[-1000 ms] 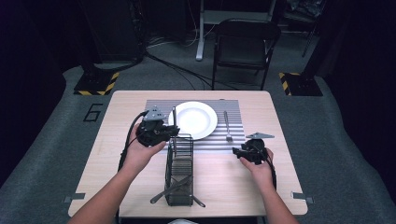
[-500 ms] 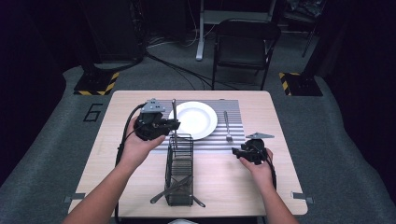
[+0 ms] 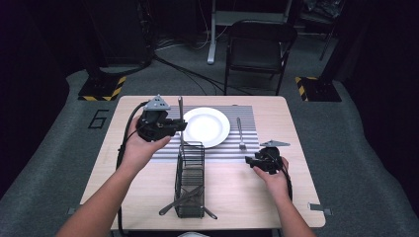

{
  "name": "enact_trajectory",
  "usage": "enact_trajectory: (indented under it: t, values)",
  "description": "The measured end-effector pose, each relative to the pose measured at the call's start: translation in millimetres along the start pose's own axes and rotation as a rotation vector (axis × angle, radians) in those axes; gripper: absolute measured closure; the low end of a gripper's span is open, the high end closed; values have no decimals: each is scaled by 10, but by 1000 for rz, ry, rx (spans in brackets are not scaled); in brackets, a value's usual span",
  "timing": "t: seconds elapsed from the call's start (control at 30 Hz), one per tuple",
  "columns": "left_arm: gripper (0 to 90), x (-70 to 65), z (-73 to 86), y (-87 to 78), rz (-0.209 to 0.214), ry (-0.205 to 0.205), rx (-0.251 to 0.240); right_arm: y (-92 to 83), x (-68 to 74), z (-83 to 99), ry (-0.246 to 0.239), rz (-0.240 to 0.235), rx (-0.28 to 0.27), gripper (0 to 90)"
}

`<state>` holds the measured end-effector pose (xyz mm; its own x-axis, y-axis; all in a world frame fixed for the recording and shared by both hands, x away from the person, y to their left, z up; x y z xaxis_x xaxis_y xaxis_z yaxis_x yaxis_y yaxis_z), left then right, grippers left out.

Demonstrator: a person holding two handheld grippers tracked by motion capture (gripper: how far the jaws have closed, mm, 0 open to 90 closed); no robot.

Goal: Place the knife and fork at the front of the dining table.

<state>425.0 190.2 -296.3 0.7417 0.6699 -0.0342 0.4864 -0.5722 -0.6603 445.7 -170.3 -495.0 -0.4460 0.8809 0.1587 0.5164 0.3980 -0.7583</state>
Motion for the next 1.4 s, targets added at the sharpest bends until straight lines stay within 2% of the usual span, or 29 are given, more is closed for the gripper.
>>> enact_trajectory:
  t: [0.3,0.6,0.77,0.93,1.4]
  values:
    - [814,98,-46,-77,-19,-14,-5,2,8,1,8,-4,4,494]
    - [814,256,-43,-55,-29,-56,-18,3,2,0,9,-9,-3,493]
    - [814,339,-32,-40,-44,-57,-11,3,2,3,20,-17,3,492]
    - [814,441,15,-1,-54,-65,-11,7,-2,7,26,-20,4,492]
    - [814,716,190,92,-104,-131,-33,24,-10,13,32,-19,12,492]
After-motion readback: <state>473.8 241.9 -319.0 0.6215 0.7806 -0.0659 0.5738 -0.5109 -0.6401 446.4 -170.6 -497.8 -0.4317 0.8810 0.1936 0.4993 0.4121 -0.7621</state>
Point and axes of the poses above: each handheld gripper's, and its own axes: y roughly forward along the jaws, z roughly out of its underside, x roughly to its left, the point moved 1 cm from there along y, roughly forward along the jaws, and after that the axes turned 8 degrees about x, right-handed, at the moved point
